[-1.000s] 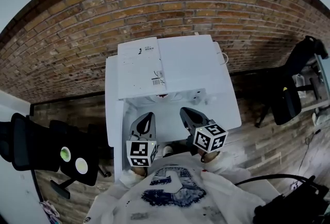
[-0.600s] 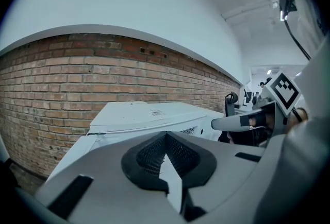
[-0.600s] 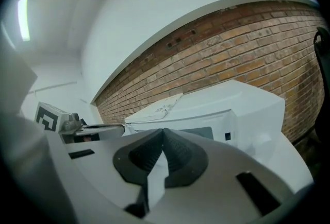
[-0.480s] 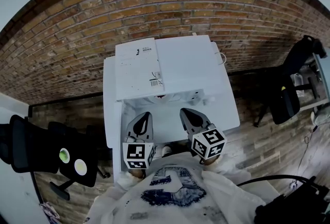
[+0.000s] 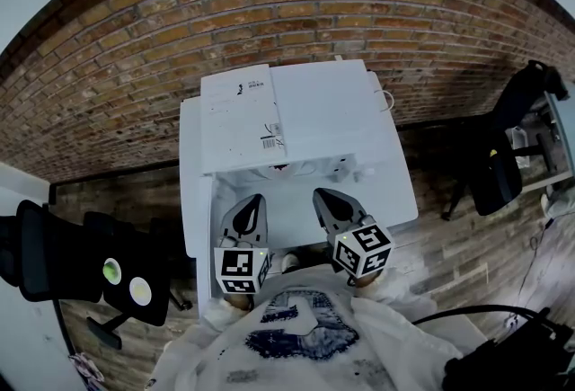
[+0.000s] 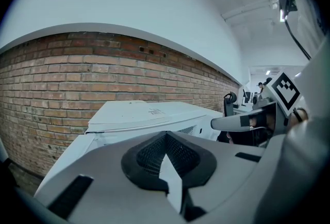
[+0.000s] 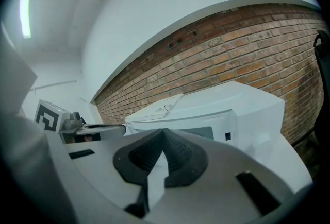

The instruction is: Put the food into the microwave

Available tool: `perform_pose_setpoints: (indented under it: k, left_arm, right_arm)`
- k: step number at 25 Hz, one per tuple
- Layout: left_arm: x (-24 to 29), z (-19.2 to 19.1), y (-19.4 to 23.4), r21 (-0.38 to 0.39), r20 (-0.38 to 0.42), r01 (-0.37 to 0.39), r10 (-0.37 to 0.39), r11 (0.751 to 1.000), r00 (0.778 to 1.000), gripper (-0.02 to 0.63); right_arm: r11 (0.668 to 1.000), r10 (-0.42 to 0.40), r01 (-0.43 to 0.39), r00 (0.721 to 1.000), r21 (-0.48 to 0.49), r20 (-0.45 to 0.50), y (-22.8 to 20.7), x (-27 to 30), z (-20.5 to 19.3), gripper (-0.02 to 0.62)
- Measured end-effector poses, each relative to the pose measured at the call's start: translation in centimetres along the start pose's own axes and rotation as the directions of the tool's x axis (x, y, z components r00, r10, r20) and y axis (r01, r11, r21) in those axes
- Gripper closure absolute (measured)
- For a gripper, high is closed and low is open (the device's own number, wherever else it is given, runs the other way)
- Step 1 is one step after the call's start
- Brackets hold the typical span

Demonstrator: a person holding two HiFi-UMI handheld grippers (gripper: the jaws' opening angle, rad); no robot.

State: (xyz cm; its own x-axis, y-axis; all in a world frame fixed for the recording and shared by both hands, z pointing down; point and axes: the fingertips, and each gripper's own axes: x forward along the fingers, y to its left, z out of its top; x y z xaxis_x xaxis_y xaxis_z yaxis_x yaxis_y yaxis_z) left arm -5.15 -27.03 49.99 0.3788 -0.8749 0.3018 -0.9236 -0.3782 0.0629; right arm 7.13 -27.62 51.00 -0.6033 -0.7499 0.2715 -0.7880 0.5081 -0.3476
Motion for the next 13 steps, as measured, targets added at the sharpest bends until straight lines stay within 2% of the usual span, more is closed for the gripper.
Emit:
perform_pose_setpoints:
  k: [13]
  left_arm:
    - [-0.20,0.02,-0.51,-0.018,0.004,0.022,-0.021,1.000,1.000,0.598]
  right_arm:
    - [1.000,-0.006,0.006,1.000,0.007,-0.003,0.15,-0.26,-0.56,0.581]
